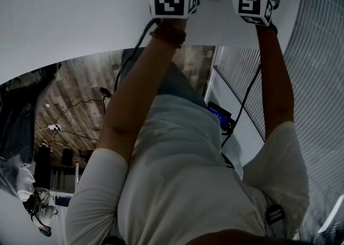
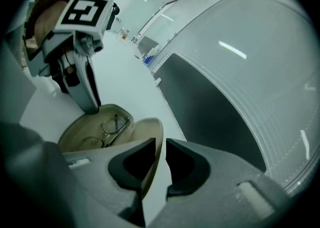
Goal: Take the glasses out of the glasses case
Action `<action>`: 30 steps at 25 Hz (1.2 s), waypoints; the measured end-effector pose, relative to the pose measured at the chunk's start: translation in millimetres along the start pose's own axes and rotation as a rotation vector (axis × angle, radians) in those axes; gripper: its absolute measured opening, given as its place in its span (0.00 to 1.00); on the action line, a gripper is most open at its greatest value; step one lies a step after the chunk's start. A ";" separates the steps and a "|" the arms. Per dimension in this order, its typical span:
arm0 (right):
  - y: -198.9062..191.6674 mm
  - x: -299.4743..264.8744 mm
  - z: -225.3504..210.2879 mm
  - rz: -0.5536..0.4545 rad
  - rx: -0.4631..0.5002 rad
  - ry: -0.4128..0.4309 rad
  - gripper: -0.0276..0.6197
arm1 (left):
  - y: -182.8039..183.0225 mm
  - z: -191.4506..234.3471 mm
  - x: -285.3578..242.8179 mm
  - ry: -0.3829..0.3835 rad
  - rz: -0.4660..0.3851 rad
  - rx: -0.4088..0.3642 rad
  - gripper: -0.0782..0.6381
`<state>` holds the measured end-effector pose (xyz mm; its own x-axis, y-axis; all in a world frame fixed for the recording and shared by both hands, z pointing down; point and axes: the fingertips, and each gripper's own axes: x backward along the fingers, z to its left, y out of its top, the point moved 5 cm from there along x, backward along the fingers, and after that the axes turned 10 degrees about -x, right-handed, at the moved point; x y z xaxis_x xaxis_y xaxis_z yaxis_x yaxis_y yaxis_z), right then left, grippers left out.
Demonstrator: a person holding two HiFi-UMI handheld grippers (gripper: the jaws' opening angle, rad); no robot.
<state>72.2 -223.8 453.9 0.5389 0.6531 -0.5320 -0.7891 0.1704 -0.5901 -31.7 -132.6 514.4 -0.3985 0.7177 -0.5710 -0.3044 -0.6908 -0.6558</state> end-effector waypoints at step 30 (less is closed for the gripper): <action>5.4 -13.1 77.6 0.004 -0.215 0.260 0.20 | 3.6 -0.3 -0.4 -0.015 -0.011 0.026 0.27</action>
<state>38.0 -174.2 504.9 0.6152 0.4385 -0.6552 -0.7261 -0.0088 -0.6876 -32.3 -135.3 512.2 -0.4081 0.7241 -0.5560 -0.3310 -0.6850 -0.6490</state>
